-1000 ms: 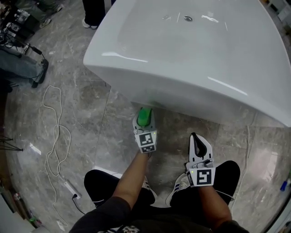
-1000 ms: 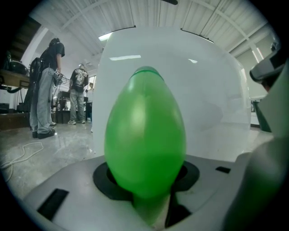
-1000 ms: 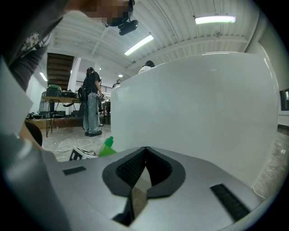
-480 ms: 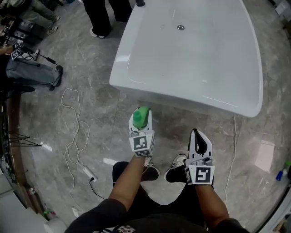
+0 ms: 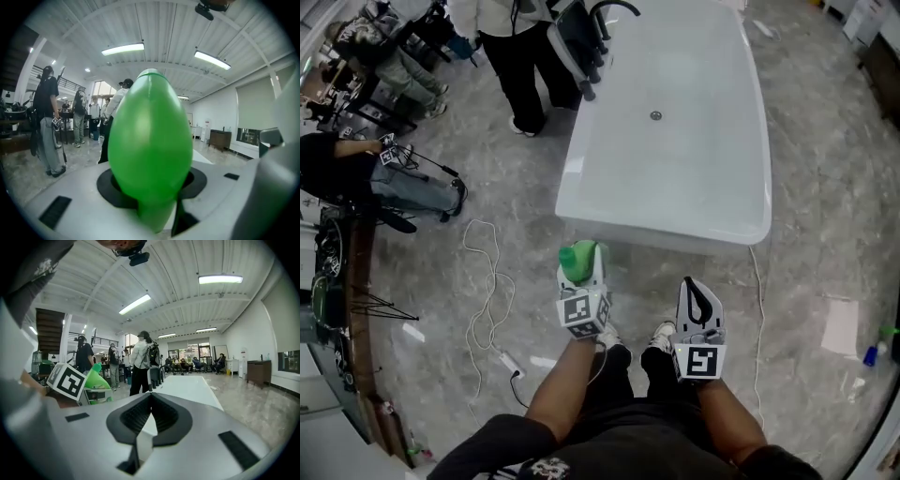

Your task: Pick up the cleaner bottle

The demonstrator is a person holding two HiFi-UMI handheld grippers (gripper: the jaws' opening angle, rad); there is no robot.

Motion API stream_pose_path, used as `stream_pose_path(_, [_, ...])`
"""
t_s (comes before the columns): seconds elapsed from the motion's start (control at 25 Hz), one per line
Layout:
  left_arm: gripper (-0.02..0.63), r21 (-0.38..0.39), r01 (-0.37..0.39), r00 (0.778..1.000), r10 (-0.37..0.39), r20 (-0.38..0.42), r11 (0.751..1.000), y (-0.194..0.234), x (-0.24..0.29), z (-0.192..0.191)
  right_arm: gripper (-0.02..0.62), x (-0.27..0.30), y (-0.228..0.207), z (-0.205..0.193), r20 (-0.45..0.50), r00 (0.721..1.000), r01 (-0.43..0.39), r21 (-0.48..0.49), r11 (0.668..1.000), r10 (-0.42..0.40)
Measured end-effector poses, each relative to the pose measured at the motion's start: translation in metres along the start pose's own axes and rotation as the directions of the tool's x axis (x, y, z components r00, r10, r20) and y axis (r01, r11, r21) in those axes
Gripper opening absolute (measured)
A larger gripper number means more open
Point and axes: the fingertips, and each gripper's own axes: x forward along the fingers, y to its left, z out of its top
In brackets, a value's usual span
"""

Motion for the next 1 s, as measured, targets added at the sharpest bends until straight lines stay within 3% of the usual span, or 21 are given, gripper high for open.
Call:
stream_pose_path(0.28, [0.178,0.061,0.05,0.998,-0.052,0.043,0.997,-0.024,-0.022,0.085,0.015,-0.004,-0.03,0.057,0.053,0.998,0.041,0.019,0.999,-0.042])
stream_pose_path(0.64, [0.178,0.05,0.185,0.982,-0.187,0.034,0.981,-0.033,-0.032,0.128,0.015,0.009,-0.035,0.116,0.124,0.982,0.14,0.045,0.989,-0.144])
stream_pose_path(1.0, [0.178,0.081,0.298,0.95,-0.304,0.071,0.951,-0.037,-0.034,0.16,0.015,0.008,-0.009,0.138,0.105,0.978,0.186,-0.043,0.982,-0.18])
